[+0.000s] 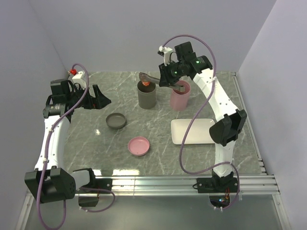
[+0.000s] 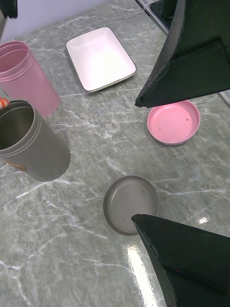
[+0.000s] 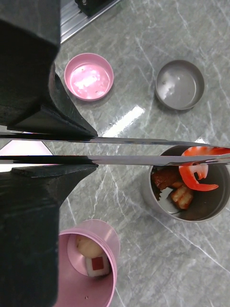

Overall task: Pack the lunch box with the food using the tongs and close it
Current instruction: Place the fake food in the packing box.

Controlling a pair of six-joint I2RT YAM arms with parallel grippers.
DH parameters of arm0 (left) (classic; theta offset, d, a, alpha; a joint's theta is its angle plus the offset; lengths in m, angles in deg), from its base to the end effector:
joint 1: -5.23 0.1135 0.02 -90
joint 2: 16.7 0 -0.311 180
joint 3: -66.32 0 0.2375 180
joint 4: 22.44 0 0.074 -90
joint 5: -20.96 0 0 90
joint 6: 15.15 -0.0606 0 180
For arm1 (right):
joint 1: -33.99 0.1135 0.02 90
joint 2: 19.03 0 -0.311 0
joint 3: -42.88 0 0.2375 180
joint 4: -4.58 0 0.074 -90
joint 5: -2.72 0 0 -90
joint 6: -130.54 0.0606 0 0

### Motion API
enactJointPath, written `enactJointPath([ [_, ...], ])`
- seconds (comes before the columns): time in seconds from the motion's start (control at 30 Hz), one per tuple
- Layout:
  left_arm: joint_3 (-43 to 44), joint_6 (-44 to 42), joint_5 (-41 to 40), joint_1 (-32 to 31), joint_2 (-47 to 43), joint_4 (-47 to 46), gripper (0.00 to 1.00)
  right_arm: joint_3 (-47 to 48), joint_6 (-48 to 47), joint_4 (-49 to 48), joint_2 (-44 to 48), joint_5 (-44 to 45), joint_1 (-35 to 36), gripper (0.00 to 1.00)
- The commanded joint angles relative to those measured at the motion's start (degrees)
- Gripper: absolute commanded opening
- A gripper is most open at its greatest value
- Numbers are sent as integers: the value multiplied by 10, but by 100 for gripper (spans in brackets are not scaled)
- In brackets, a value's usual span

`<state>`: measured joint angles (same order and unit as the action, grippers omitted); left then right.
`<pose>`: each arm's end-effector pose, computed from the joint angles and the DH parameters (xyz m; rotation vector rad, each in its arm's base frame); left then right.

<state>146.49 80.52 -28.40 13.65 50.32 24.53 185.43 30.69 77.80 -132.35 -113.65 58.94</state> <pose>0.2328 -0.0054 0.3871 0.1504 2.0808 -0.7315 0.3900 0.2111 0.4260 -0.9147 2.1465 0.6688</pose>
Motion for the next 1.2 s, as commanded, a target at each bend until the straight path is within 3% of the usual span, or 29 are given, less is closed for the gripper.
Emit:
enactJointPath([
  [0.0, 13, 5, 1, 0, -4, -11, 99, 19, 5, -28, -1, 1, 3, 4],
  [0.23, 16, 7, 3, 0, -4, -12, 99, -1, 9, -36, -10, -8, 5, 8],
  [0.6, 15, 7, 4, 1, -5, -10, 99, -1, 10, -30, -2, -5, 12, 33],
  [0.87, 18, 10, 6, 0, -2, -10, 99, 7, 13, -28, 12, -3, 14, 43],
  [1.17, 30, 7, 5, 1, 3, -2, 99, 11, 7, -32, 48, 24, 12, 45],
])
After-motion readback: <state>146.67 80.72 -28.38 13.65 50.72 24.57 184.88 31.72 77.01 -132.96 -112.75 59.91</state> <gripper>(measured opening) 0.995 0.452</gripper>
